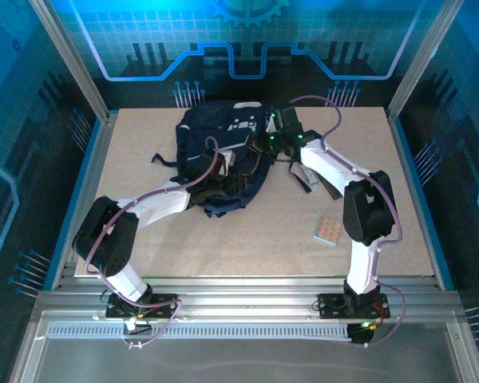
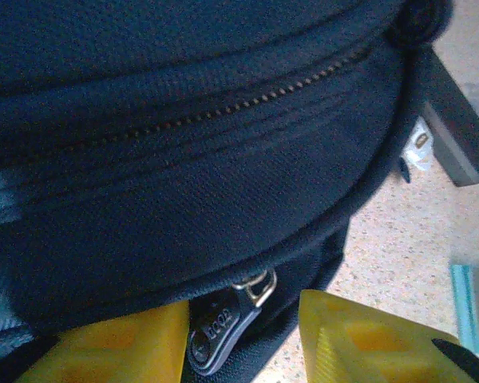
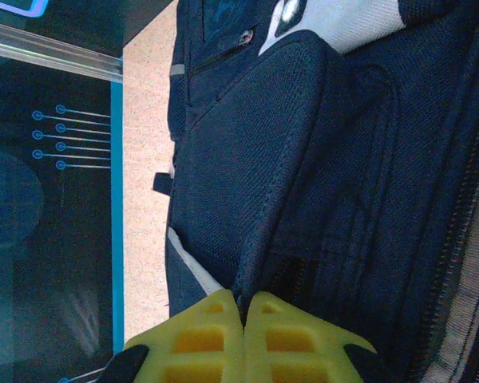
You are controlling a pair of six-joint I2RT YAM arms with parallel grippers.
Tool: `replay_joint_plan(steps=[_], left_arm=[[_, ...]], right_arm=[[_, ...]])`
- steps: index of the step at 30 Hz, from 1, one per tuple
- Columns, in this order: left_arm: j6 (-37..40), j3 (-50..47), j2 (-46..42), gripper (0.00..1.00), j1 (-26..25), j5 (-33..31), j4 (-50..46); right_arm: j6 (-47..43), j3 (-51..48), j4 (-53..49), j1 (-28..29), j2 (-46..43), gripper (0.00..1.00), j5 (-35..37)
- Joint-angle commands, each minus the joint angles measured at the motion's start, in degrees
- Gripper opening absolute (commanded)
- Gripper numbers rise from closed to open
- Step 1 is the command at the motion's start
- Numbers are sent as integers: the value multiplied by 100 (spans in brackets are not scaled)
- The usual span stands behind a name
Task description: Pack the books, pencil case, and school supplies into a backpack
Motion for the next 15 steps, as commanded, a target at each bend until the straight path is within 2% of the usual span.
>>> replay_joint_plan(steps=[1, 3, 8, 13, 15], left_arm=[[430, 458, 284, 40, 41, -470, 15], [482, 544, 381, 35, 81, -489, 16], [467, 611, 367, 13, 204, -412, -1], [546, 559, 73, 12, 296, -402, -189], [619, 597, 13, 20, 351, -298, -343]], right_arm=[[51, 138, 306, 84, -160, 0, -383], [47, 132, 311, 89, -195, 0, -394], [-50, 96, 264, 85, -268, 0, -364], [-131, 67, 233, 56, -276, 0, -337], [-176, 76, 205, 50, -276, 0, -330]])
